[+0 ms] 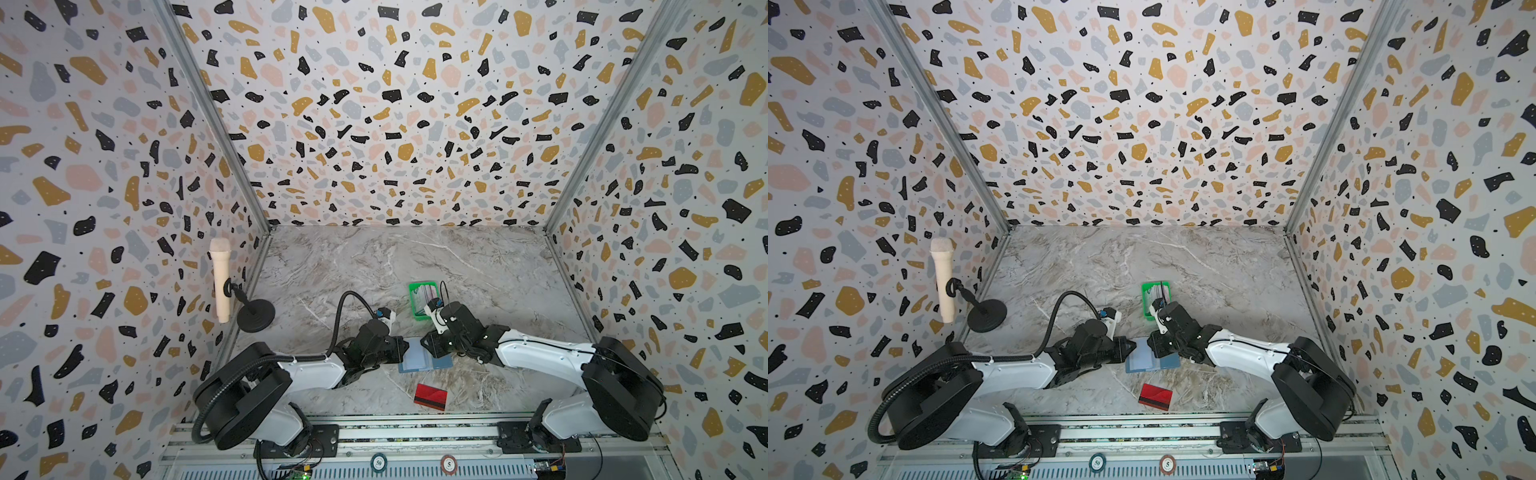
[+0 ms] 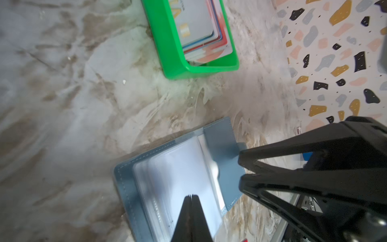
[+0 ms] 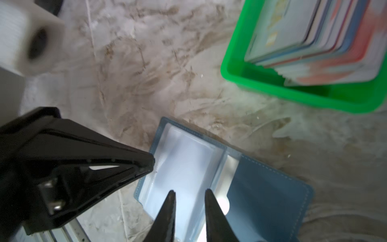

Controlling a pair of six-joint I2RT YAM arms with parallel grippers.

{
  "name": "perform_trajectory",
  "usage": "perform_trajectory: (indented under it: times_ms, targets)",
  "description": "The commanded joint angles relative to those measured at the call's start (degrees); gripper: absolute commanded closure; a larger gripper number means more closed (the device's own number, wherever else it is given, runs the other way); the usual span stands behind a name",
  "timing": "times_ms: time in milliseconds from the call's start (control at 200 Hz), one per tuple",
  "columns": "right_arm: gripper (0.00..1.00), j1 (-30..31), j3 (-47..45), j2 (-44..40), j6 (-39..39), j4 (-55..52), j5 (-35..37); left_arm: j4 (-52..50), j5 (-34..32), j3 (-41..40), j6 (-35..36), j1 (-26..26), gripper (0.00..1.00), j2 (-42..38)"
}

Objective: Insert credit cards into a card holder
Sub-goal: Flip over the card slot in the card holder.

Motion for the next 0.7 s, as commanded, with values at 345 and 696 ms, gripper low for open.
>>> perform_trajectory:
  times_ms: [345,696]
  targets:
    - [0.8,4.74,1.92,4.11,-0.54,-1.23,4.02,3.21,-0.35,-1.38,-0.51,0.41,0.96,0.68]
    - [0.44,-3.07,11.8,-3.03,-5.79,-8.88,10.84,-5.85,-6.86,1.05,2.95,1.39,0.78,-14.0]
